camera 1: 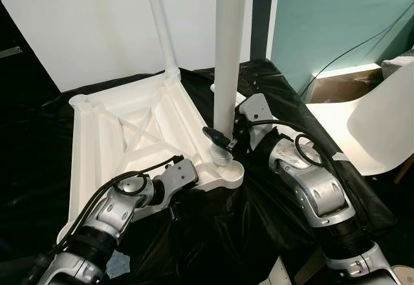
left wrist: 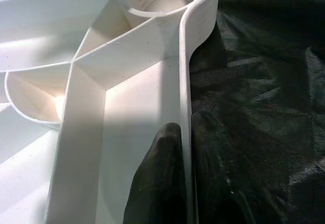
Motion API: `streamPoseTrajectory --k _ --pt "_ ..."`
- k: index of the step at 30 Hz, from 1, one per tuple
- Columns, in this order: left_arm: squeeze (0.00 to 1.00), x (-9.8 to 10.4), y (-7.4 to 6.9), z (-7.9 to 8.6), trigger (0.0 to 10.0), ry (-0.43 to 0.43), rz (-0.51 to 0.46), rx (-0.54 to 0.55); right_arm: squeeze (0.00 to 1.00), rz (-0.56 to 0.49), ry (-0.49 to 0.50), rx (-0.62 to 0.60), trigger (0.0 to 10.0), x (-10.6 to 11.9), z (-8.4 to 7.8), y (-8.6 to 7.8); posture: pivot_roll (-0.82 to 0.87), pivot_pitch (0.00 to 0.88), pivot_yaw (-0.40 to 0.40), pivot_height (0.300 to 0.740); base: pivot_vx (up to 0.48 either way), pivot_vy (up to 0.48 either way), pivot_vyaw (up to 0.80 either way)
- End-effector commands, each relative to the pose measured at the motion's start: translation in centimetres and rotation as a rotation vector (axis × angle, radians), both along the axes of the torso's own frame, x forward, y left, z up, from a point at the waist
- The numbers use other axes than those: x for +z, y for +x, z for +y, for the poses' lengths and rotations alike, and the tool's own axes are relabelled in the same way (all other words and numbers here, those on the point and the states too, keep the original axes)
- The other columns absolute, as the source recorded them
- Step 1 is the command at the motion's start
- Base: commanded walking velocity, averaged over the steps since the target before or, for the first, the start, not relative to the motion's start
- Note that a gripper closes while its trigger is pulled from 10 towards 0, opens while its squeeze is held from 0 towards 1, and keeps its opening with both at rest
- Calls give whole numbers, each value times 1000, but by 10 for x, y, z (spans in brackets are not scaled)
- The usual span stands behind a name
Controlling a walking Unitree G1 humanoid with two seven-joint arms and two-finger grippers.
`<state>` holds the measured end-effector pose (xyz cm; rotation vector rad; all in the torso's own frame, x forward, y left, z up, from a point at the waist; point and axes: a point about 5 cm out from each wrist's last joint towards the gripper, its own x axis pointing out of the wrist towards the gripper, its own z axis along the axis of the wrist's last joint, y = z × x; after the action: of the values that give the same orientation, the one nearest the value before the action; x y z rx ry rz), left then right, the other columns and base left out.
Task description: Building children table
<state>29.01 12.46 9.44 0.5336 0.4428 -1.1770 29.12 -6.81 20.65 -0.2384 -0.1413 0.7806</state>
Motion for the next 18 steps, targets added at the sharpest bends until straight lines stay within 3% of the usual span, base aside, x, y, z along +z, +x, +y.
streamPoseTrajectory --k 1,7,11,18 --pt "0 -9 14 20 10000 78 -131 283 0 -7 13 21 10000 4 4 -3 32 0 82 740 0 0 0" --pt "0 1 28 19 10000 62 -196 335 0 0 16 19 10000 3 4 -3 31 0 85 740 0 0 0" --pt "0 3 38 28 10000 124 -244 384 0 4 17 17 10000 2 5 -3 30 0 88 740 0 0 0" --pt "0 11 35 24 10000 61 -217 321 0 15 16 8 10000 -1 3 -2 29 0 91 740 0 0 0"
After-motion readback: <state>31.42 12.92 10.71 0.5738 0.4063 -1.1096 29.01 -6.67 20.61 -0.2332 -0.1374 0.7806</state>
